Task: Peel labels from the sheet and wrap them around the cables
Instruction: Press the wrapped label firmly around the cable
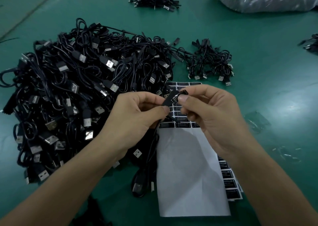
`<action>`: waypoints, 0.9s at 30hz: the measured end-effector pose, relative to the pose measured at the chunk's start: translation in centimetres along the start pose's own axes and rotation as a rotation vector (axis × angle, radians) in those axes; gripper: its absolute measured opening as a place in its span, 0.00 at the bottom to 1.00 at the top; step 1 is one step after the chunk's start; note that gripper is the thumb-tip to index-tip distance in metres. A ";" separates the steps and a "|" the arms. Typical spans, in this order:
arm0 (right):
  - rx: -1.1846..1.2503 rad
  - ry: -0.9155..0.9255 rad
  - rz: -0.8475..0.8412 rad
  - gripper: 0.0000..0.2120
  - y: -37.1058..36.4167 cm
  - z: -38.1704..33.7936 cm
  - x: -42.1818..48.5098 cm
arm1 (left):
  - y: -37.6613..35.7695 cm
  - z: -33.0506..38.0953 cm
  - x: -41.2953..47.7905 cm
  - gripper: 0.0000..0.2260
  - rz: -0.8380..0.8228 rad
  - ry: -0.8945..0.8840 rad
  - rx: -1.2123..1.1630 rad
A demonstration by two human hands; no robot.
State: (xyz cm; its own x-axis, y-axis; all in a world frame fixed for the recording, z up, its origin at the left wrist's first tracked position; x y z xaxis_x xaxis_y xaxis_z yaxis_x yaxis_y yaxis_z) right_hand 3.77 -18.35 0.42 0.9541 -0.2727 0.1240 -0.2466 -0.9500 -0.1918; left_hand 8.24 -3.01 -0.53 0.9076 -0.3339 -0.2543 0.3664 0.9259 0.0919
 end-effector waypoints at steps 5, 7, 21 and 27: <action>-0.081 0.088 0.003 0.11 -0.2 -0.8 -0.1 | 0.1 -0.1 -0.2 0.04 0.016 0.000 -0.017; -0.100 0.101 0.013 0.10 -0.1 -0.9 -0.1 | 0.0 -0.2 -0.2 0.05 0.005 0.010 -0.031; -0.228 0.100 -0.003 0.16 0.4 -0.4 0.0 | -0.4 -0.3 0.0 0.13 -0.075 0.009 -0.041; -0.298 0.102 0.011 0.17 0.8 -0.3 0.1 | -0.2 -0.4 0.0 0.11 -0.055 0.010 -0.009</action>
State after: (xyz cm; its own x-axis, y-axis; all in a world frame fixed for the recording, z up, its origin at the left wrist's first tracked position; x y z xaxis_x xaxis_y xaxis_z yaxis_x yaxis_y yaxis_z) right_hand 3.60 -19.18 0.61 0.9327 -0.2830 0.2234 -0.3104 -0.9455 0.0982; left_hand 8.06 -3.15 -0.92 0.8843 -0.3822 -0.2682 0.4133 0.9080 0.0690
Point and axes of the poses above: each hand's wrist, its own x-axis towards the middle knuckle, its own y-axis out of the back of the hand, z = x × y, the point moved 10 cm from there along x, towards the middle knuckle, and after that the axes turned 8 degrees about y, right-handed, at the moved point
